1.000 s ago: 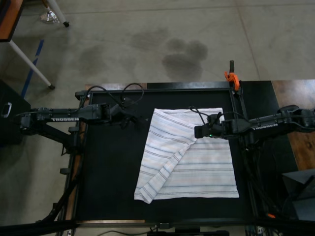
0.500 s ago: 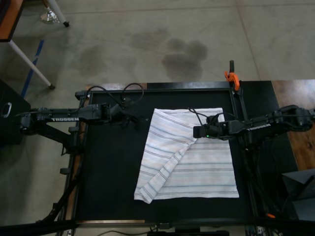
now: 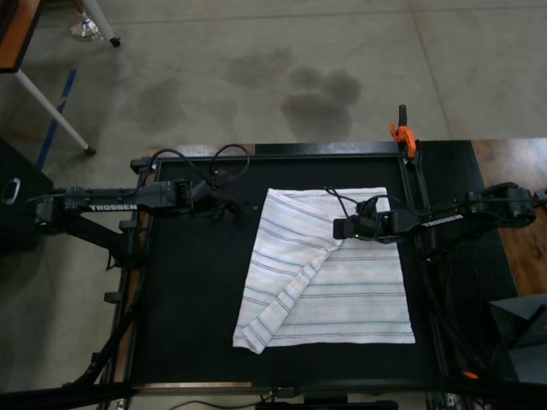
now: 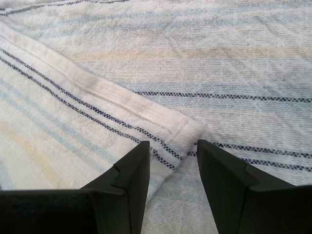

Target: Fold the towel

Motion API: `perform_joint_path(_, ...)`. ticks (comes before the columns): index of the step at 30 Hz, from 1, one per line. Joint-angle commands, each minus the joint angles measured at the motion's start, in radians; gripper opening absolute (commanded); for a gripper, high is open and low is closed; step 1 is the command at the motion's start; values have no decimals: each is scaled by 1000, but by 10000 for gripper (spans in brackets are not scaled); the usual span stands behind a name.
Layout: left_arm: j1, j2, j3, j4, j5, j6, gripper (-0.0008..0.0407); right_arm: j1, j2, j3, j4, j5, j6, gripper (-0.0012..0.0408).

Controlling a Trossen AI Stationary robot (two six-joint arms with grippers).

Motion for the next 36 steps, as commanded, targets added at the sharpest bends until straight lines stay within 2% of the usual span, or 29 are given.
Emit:
perform_joint_path(1,0,0,0,13,0,0,370,-2,10,0,19,0,0,126)
perform_joint_path(5,0,0,0,16,0,0,370,-5,26,0,22,0,-2,86)
perform_joint_path(9,0,0,0,16,0,0,370,-5,19,0,20,14,-18,-11)
perform_joint_path(12,0,0,-1,16,0,0,370,-11,10,0,21,26,-28,14)
perform_joint_path(15,0,0,-1,16,0,0,370,-29,-2,0,21,26,-46,-7)
perform_joint_path(17,0,0,-1,16,1,0,370,-44,-16,4,17,27,-71,6)
perform_joint_path(24,0,0,-1,12,2,0,370,-106,-68,49,-7,27,-162,2)
perform_joint_path(36,0,0,-1,13,15,0,370,-232,-194,175,-297,29,-283,1)
